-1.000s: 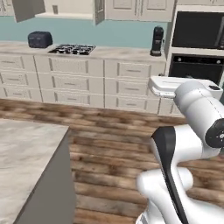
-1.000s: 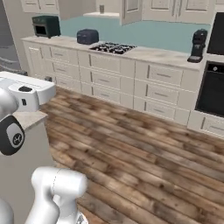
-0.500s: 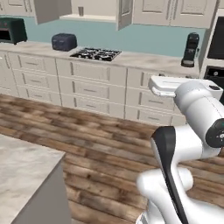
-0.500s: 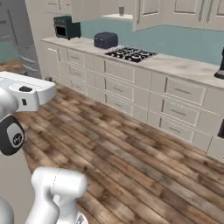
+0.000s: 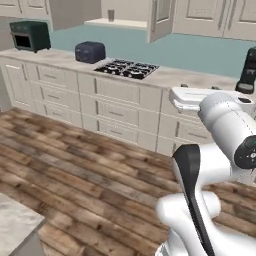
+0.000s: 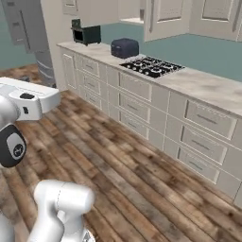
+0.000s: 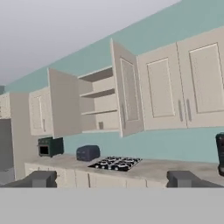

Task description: There is a bowl on the dining counter. Grab a lemon wedge from the fridge and place it in the bowl. Then get the liquor bottle and glass cup from the cabinet and place them next to the bowl.

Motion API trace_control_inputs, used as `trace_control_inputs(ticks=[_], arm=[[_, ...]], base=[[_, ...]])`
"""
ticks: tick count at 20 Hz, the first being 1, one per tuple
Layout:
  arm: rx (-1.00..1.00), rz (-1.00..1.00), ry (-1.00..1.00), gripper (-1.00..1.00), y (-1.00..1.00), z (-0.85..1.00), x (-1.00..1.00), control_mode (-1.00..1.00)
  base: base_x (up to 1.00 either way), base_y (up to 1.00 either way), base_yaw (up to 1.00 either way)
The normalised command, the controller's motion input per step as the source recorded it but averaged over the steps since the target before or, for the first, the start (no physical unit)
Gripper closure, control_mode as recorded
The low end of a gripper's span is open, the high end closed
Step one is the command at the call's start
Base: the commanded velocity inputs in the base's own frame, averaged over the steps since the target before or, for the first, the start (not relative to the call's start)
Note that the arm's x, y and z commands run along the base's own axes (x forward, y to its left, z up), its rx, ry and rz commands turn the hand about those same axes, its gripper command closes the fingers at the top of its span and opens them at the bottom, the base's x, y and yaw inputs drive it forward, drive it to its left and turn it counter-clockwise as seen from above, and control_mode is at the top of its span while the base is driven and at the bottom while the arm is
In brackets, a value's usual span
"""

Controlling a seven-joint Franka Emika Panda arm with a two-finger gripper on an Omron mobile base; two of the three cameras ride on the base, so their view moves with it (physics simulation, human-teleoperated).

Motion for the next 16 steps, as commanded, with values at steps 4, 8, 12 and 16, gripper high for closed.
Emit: trace_control_inputs(ticks=[4,8,12,16], arm=[[0.00,0.00,0.00,-1.00,0.00,0.00,0.00,1.00],[0.00,0.00,0.00,-1.00,0.00,0.00,0.00,1.00],[0.00,0.00,0.00,-1.00,0.00,0.00,0.00,1.00],[0.00,0.00,0.00,-1.00,0.00,0.00,0.00,1.00]], base=[[1.00,-0.41,0.26],[1.00,-0.21,0.26],[1.00,-0.05,0.21],[1.00,0.00,0.17]])
